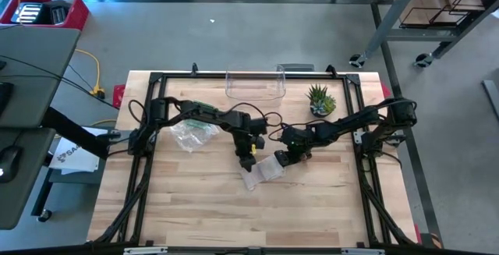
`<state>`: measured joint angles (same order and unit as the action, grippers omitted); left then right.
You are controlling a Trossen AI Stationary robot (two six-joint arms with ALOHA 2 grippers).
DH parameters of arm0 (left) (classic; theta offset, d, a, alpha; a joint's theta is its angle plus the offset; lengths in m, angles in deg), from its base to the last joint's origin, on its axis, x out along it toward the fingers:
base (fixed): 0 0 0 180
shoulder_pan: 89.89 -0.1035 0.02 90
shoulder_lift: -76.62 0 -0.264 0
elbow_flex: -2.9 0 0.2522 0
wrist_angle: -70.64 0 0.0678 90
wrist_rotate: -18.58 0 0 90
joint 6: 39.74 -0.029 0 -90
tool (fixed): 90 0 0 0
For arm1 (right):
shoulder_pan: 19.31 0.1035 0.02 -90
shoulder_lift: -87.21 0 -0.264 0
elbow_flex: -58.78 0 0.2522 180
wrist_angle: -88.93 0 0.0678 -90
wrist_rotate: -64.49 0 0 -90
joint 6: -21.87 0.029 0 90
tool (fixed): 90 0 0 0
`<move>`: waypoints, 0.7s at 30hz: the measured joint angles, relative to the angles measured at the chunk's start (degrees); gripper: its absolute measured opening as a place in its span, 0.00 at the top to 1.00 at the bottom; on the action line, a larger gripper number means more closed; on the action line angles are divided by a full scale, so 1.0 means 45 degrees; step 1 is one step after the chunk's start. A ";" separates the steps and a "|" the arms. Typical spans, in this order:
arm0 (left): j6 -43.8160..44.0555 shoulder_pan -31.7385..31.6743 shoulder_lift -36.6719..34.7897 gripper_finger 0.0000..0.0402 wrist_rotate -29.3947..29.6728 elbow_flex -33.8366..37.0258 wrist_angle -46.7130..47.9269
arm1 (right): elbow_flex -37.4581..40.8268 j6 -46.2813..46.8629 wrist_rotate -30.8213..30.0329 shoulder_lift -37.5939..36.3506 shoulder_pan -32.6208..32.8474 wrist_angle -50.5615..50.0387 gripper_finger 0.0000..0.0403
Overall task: Roll bandage
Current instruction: Roll the bandage
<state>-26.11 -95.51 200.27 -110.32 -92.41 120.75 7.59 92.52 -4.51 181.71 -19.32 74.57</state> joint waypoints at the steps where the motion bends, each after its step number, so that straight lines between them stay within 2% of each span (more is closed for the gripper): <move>1: 0.0078 0.0053 0.0009 0.50 -0.0042 -0.0007 -0.0037 | 0.0000 -0.0004 0.0003 0.0000 0.0000 0.0000 1.00; 7: 0.0054 0.0508 0.0082 0.51 -0.1220 0.0044 -0.0360 | 0.0000 -0.0019 -0.0007 0.0000 -0.0024 -0.0006 1.00; 11: -0.0054 0.0879 0.0084 0.57 -0.1389 0.0052 -0.0272 | 0.0000 -0.0034 -0.0059 0.0000 -0.0024 -0.0005 1.00; 15: -0.0276 0.1209 0.0084 0.70 -0.1929 0.0052 -0.0304 | 0.0000 -0.0034 -0.0124 0.0000 -0.0067 -0.0010 1.00; 21: 0.0146 0.1246 0.0084 0.96 -0.1762 0.0042 -0.0940 | 0.0000 -0.0033 -0.0148 0.0000 -0.0234 -0.0005 1.00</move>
<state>-25.45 -89.90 200.65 -118.25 -92.22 116.52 7.59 92.37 -5.18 181.71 -20.38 74.55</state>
